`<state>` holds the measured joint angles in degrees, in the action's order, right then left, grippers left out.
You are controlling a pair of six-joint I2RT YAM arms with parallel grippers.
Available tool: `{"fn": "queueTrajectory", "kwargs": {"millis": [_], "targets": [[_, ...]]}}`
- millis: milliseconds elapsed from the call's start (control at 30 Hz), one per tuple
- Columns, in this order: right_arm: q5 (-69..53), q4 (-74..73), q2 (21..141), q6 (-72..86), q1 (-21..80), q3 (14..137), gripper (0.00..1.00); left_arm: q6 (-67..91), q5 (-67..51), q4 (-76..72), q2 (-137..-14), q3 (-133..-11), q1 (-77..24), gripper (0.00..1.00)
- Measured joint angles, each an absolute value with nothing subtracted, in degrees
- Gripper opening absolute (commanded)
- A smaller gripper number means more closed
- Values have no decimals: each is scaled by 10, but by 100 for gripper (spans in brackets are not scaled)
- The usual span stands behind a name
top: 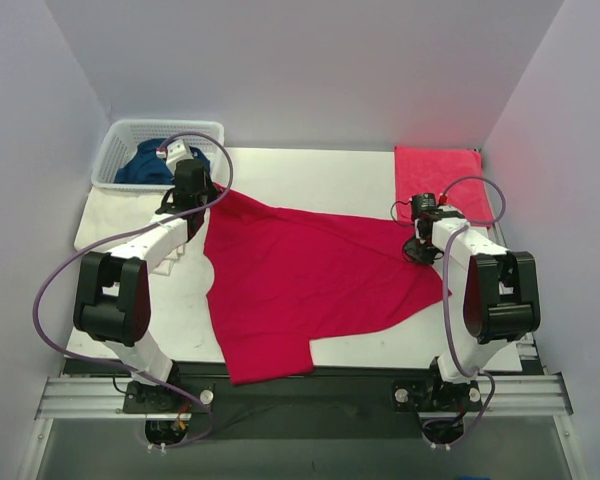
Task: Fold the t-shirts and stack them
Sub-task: Flatten out the tshirt
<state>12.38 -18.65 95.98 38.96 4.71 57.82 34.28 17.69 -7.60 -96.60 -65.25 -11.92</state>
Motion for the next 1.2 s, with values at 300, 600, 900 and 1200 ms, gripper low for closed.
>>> {"fn": "queueTrajectory", "kwargs": {"millis": [300,600,900,1200], "targets": [[147,-200,951,387,51,587,13,343,176,-76,-966,-650,-119,0],[148,-204,951,385,53,594,0,343,176,-77,-962,-643,-119,0],[148,-206,952,379,53,601,17,343,176,-77,-958,-641,-118,0],[148,-206,973,380,53,604,18,343,175,-78,-956,-640,-113,0]]}}
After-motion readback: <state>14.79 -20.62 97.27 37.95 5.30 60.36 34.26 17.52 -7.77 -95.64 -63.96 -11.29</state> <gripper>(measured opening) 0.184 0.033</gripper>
